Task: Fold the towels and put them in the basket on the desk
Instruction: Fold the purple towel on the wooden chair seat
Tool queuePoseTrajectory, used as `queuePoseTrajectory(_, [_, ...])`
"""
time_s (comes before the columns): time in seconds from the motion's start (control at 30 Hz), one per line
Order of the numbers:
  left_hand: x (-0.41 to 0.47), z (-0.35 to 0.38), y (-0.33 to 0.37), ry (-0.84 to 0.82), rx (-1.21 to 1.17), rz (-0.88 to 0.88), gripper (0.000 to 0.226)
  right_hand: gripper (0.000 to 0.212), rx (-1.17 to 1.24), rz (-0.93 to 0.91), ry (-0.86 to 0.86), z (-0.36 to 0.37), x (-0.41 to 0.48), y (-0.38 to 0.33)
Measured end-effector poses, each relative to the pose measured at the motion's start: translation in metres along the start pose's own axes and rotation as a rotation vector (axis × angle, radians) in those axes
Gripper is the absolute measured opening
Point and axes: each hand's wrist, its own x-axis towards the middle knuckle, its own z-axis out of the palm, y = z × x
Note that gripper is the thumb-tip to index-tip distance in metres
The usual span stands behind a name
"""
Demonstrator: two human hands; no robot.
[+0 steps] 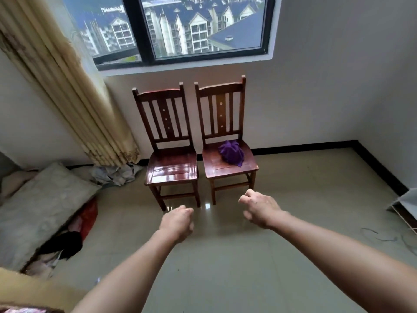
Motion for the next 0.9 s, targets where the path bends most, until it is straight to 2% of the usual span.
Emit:
queuePoseTrajectory(0.3, [0.181, -0.028, 0.003, -0.033, 0.006, 0.084, 0.023, 0.034, -0.011, 0.103, -0.06, -0.012, 0.149, 0.091])
queuePoseTrajectory(0.57, [0.344, -0.039, -0.008, -0.106, -0.09, -0.037, 0.026, 0.035, 0.015, 0.097, -0.154, -0.016, 0.318, 0.175])
queuePoseTrajectory(0.9, [0.487, -0.022, -0.039, -0.273, -0.169, -0.121, 0.026, 0.035, 0.041, 0.049, -0.277, -0.017, 0.477, 0.216])
